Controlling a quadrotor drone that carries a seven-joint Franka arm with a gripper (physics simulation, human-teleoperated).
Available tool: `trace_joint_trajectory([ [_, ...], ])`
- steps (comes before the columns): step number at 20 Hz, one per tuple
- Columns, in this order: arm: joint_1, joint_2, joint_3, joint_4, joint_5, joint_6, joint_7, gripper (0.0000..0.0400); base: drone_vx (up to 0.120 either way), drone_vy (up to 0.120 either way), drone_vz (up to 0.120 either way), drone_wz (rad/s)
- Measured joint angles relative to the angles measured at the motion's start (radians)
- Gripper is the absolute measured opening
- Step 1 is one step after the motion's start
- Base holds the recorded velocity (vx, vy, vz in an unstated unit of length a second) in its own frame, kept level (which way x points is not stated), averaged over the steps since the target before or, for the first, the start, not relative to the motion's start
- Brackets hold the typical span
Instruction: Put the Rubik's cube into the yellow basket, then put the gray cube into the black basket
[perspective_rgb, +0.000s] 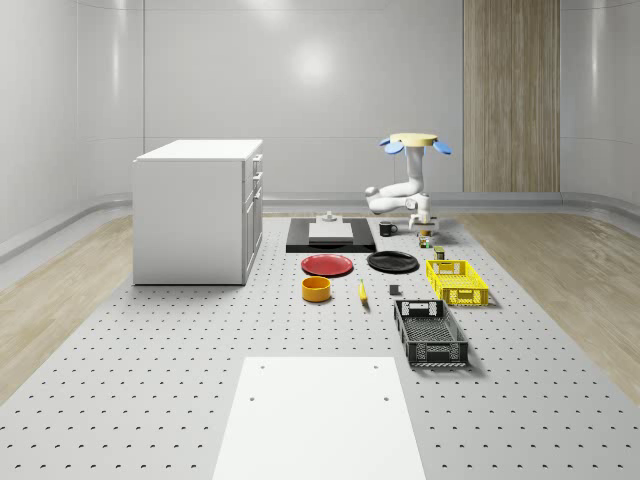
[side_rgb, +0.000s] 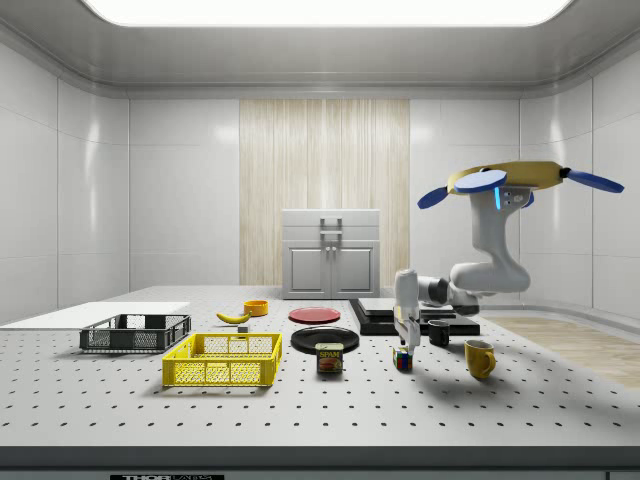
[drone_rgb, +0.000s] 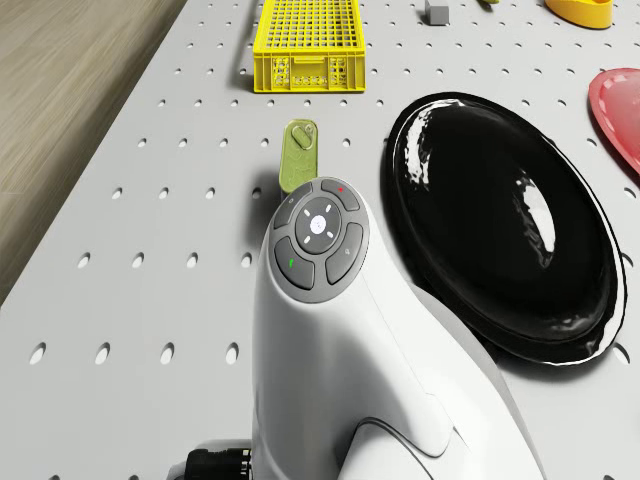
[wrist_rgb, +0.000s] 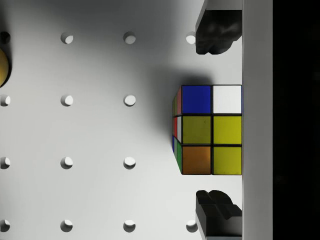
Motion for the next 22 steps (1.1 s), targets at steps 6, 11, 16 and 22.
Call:
trace_joint_trajectory([
  [6, -0.006, -0.026, -0.001, 0.002, 0.006, 0.026, 0.005, 0.04, 0.0, 0.0, 0.0, 0.0],
  [11, -0.016, -0.049, -0.038, 0.019, -0.027, 0.063, 0.004, 0.04, 0.0, 0.0, 0.0, 0.0],
  [16, -0.061, -0.055, -0.035, 0.065, -0.03, 0.083, 0.006, 0.04, 0.0, 0.0, 0.0, 0.0],
  [22, -0.082, -0.07, -0.03, 0.089, -0.023, 0.105, 0.003, 0.04, 0.0, 0.0, 0.0, 0.0],
])
